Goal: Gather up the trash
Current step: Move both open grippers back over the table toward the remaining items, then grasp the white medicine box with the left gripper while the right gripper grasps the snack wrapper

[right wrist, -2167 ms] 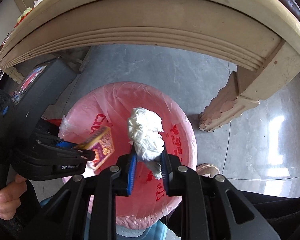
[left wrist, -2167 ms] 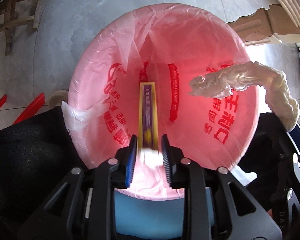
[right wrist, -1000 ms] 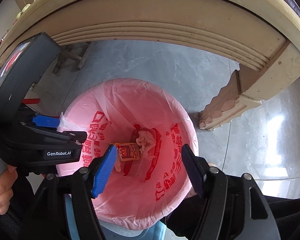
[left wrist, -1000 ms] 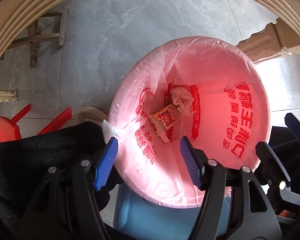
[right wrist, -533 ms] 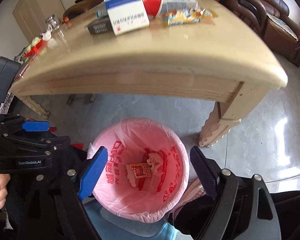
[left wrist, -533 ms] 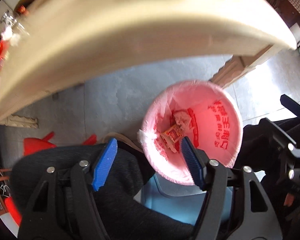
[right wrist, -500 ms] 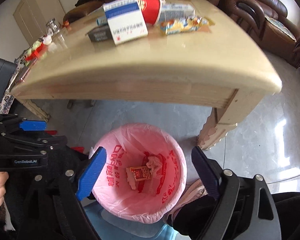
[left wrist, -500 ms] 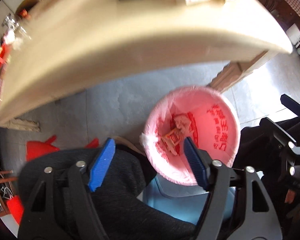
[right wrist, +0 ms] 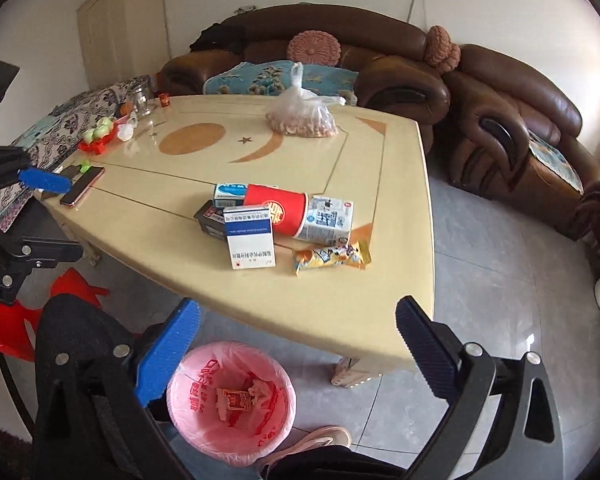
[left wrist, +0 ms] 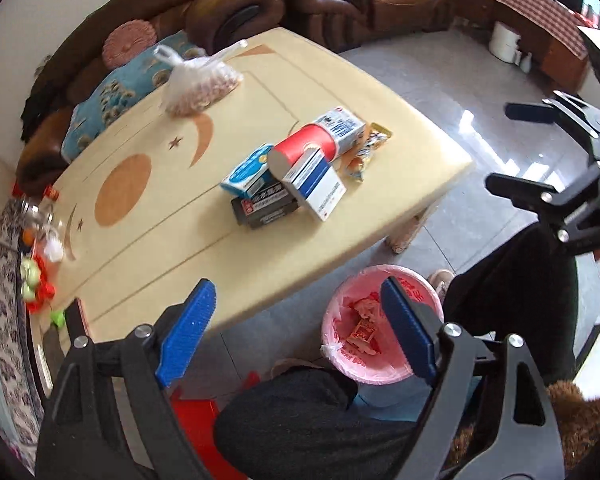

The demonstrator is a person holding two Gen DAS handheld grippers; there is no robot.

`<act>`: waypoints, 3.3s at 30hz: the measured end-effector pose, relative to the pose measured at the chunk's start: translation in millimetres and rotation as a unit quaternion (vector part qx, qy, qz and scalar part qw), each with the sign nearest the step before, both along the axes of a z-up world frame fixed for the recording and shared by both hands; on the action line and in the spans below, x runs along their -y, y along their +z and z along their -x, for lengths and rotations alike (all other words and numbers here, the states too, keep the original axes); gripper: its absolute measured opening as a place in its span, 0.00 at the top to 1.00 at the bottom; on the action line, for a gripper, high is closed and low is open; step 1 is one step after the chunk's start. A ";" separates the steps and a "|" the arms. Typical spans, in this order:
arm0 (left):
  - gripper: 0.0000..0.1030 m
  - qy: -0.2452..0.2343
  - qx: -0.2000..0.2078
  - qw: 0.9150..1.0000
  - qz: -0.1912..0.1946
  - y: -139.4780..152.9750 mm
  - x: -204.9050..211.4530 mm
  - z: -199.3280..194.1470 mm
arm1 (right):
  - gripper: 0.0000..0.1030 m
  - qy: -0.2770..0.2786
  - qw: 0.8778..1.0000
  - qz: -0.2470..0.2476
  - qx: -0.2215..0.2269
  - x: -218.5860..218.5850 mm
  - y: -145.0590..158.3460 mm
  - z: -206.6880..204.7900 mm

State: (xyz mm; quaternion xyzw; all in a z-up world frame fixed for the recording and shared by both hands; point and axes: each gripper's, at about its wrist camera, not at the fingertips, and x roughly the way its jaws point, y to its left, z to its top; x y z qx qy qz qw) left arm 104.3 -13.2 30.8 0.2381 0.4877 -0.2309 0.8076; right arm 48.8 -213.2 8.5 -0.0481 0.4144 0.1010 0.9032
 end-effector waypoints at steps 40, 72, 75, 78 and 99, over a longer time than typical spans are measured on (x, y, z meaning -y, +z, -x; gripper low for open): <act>0.18 -0.123 -0.219 0.964 -0.090 -88.1 83.2 -140.0 | 0.07 0.276 0.946 0.020 -0.167 23.2 -28.8 -182.5; 0.18 -0.123 -0.284 0.951 -0.030 -138.4 89.2 -188.3 | 0.17 0.411 0.869 0.093 -0.260 -13.3 -156.1 -199.0; 0.18 -0.121 -0.287 0.950 -0.025 -140.3 87.4 -195.8 | 0.19 0.412 0.868 0.091 -0.262 -12.2 -162.9 -200.6; 0.18 -0.122 -0.290 0.949 -0.028 -147.3 85.5 -201.1 | 0.19 0.415 0.868 0.095 -0.257 -11.4 -165.0 -200.1; 0.44 -0.099 -0.316 0.943 -0.013 -172.9 96.8 -199.8 | 0.65 0.388 0.887 0.136 -0.210 -0.4 -170.0 -200.4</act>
